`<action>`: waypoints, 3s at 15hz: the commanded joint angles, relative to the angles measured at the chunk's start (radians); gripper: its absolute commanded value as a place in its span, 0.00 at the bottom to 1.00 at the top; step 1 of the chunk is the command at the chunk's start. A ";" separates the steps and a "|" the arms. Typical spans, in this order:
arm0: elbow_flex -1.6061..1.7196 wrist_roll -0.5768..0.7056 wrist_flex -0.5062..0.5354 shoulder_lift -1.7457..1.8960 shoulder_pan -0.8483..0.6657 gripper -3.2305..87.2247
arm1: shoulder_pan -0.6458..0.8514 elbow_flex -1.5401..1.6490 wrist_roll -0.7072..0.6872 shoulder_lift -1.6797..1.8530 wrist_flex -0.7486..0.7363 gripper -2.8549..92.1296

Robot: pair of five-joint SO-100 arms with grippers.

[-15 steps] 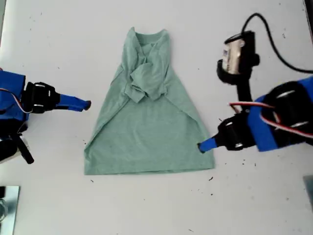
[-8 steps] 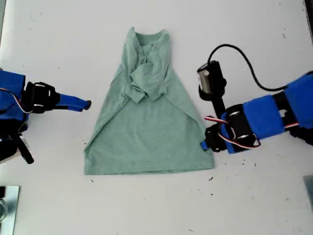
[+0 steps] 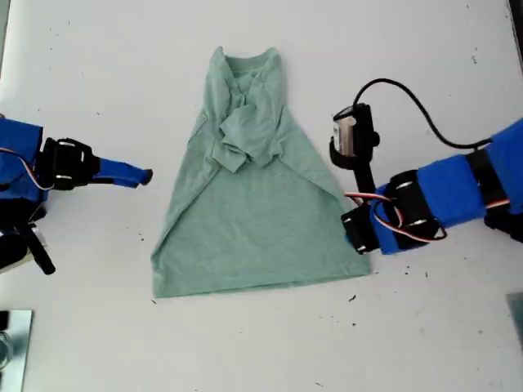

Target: Fold t shirt

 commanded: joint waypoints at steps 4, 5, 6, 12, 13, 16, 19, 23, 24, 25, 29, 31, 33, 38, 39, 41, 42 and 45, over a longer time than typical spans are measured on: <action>0.009 -0.005 0.002 0.006 0.032 0.20 | 0.018 -0.545 -0.086 0.031 0.520 0.01; 0.009 -0.005 0.002 0.006 0.031 0.20 | 0.017 -0.609 -0.103 0.008 0.531 0.01; 0.009 -0.005 0.002 0.006 0.031 0.20 | 0.014 -0.676 -0.118 -0.041 0.522 0.01; 0.003 -0.005 0.006 0.006 0.041 0.17 | -0.011 -0.799 -0.112 -0.436 0.129 0.01; 0.003 -0.005 0.006 0.006 0.044 0.12 | -0.025 -0.810 -0.120 -0.454 0.083 0.10; 0.000 -0.046 0.011 0.006 0.049 0.06 | -0.063 -0.893 -0.155 -0.284 0.206 0.32; 0.000 -0.058 -0.002 0.006 0.037 0.03 | -0.066 -0.825 -0.172 0.071 0.436 0.32; -0.002 -0.058 0.014 0.006 0.121 0.03 | 0.155 0.218 -0.227 0.727 0.199 0.17; -0.002 -0.058 0.014 0.006 0.114 0.03 | 0.235 0.492 -0.259 0.913 0.114 0.15; -0.002 -0.060 0.014 0.006 0.101 0.04 | 0.308 0.703 -0.308 1.115 0.075 0.10; -0.114 -0.089 -0.003 -0.049 0.075 0.03 | 0.400 1.002 -0.321 1.347 0.037 0.06; -0.425 -0.169 0.021 -0.483 0.118 0.03 | 0.413 1.068 -0.313 1.325 -0.031 0.05; -0.836 -0.236 0.160 -0.971 0.186 0.03 | 0.431 1.071 -0.336 1.336 -0.032 0.05; -1.756 -0.198 0.554 -1.669 0.316 0.15 | 0.433 1.075 -0.336 1.338 -0.034 0.06; -1.752 -0.179 0.554 -1.703 0.307 0.25 | 0.433 1.075 -0.336 1.338 -0.034 0.06; -1.747 -0.158 0.549 -1.784 0.308 0.29 | 0.433 1.077 -0.339 1.339 -0.035 0.06; -1.736 -0.167 0.545 -1.822 0.319 0.31 | 0.431 1.077 -0.341 1.339 -0.035 0.06; -1.526 -0.227 0.416 -1.848 0.344 0.31 | 0.428 1.081 -0.337 1.351 -0.032 0.06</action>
